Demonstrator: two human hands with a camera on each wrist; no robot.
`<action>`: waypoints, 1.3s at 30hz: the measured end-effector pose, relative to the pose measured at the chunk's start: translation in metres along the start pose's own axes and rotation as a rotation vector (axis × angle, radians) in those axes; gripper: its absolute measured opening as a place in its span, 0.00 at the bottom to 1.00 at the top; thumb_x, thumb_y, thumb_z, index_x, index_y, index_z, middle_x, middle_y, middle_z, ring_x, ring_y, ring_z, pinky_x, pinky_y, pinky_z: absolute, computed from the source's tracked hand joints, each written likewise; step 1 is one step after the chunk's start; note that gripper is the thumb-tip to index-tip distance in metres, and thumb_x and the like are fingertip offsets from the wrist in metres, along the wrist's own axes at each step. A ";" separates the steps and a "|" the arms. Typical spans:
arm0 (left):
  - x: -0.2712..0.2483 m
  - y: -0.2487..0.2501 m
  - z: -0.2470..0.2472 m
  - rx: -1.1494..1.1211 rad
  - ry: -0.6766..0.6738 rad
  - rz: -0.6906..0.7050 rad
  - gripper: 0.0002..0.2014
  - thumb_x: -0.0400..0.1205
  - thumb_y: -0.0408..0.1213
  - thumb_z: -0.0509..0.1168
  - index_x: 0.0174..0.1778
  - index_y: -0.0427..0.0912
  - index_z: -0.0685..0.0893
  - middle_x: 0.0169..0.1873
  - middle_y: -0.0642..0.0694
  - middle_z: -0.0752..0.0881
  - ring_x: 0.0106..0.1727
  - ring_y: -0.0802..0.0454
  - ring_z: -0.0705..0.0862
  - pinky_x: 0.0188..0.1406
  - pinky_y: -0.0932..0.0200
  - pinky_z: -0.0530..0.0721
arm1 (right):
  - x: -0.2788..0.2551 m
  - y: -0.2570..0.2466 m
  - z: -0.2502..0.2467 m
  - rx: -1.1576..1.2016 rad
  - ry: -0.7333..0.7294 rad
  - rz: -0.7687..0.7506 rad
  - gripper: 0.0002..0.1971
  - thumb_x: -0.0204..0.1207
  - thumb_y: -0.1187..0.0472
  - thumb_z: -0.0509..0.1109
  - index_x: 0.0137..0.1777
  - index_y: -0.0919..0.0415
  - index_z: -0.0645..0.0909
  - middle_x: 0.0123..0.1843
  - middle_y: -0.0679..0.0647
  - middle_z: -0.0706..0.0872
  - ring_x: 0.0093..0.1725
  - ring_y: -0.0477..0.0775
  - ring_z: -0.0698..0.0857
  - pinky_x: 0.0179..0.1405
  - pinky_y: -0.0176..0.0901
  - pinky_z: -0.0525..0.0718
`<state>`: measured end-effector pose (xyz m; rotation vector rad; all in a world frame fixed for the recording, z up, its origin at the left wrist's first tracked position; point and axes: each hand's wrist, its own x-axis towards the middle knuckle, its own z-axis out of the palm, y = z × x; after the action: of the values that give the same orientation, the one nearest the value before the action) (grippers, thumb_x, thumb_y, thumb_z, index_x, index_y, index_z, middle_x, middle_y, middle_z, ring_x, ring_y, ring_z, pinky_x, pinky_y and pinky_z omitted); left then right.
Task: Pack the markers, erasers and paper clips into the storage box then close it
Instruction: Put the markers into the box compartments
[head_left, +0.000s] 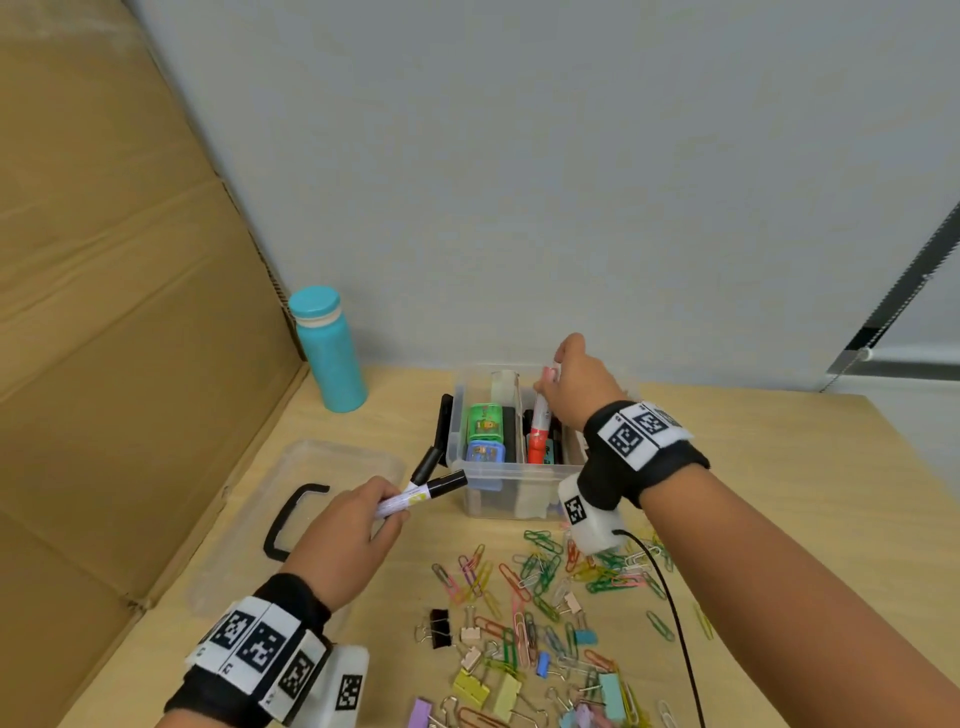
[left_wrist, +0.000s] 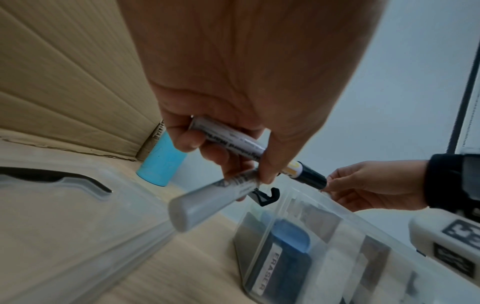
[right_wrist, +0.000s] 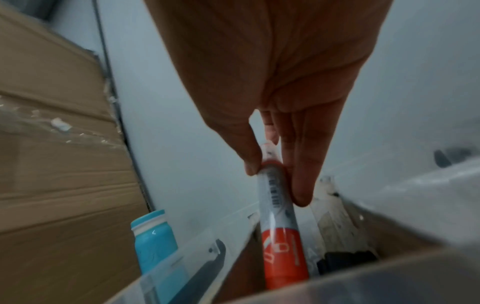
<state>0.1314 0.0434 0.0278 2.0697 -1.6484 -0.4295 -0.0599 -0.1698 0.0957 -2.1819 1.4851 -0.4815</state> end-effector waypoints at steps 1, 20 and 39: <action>-0.001 -0.001 0.000 -0.002 -0.004 -0.002 0.05 0.84 0.47 0.60 0.52 0.53 0.76 0.39 0.54 0.81 0.40 0.59 0.79 0.33 0.66 0.72 | 0.005 -0.001 0.002 0.020 -0.021 0.053 0.19 0.82 0.60 0.63 0.67 0.66 0.63 0.55 0.67 0.84 0.52 0.66 0.85 0.48 0.51 0.82; 0.004 0.066 -0.001 -0.649 -0.115 0.008 0.08 0.86 0.35 0.58 0.56 0.42 0.81 0.38 0.56 0.90 0.33 0.71 0.82 0.36 0.72 0.77 | -0.111 0.027 0.006 0.388 -0.185 -0.243 0.08 0.80 0.58 0.66 0.57 0.48 0.78 0.51 0.44 0.83 0.48 0.42 0.84 0.52 0.41 0.87; 0.010 0.078 0.010 -0.884 -0.068 -0.200 0.18 0.88 0.31 0.50 0.72 0.49 0.72 0.54 0.46 0.87 0.31 0.57 0.75 0.28 0.64 0.75 | -0.075 0.029 -0.009 -0.340 0.336 -0.264 0.06 0.80 0.54 0.65 0.51 0.55 0.78 0.37 0.48 0.82 0.33 0.48 0.75 0.23 0.36 0.67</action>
<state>0.0638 0.0181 0.0609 1.5306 -0.9859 -1.0741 -0.1143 -0.1106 0.0849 -2.6913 1.5429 -0.7635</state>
